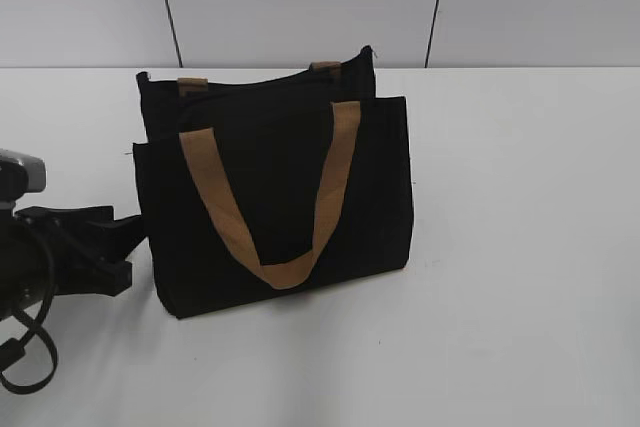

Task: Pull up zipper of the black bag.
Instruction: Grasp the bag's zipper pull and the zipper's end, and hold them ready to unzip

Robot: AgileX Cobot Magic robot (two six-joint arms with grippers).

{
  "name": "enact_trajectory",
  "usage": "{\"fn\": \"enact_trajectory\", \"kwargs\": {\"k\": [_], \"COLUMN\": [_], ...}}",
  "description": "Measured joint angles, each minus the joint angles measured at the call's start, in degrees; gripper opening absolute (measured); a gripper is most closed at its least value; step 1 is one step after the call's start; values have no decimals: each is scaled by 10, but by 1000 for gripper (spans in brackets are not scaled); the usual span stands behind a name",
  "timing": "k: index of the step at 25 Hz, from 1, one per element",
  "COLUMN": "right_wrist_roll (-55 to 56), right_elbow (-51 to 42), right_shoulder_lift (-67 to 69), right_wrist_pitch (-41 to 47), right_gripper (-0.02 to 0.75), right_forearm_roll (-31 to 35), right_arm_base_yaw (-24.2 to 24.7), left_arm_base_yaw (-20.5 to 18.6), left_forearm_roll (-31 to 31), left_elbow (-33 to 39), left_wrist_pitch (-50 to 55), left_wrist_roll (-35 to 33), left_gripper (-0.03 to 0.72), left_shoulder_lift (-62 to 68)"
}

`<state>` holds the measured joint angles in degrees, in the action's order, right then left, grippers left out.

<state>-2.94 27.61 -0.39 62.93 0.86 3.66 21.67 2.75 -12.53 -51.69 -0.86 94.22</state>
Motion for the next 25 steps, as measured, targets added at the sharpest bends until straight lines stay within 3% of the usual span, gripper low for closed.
{"fn": "enact_trajectory", "kwargs": {"k": [11,17,25], "right_wrist_roll": [0,0,0], "right_elbow": [0,0,0], "right_shoulder_lift": [0,0,0], "right_wrist_pitch": [0,0,0], "right_gripper": [422,422,422], "right_forearm_roll": [0,0,0], "right_arm_base_yaw": [0,0,0], "left_arm_base_yaw": [-10,-29,-38], "left_forearm_roll": [57,122,136], "left_elbow": [-17,-45,-78], "left_wrist_pitch": [-104,-112,-119], "left_wrist_roll": [9,24,36], "left_gripper": [347,353,398], "left_shoulder_lift": [72,101,141]}}
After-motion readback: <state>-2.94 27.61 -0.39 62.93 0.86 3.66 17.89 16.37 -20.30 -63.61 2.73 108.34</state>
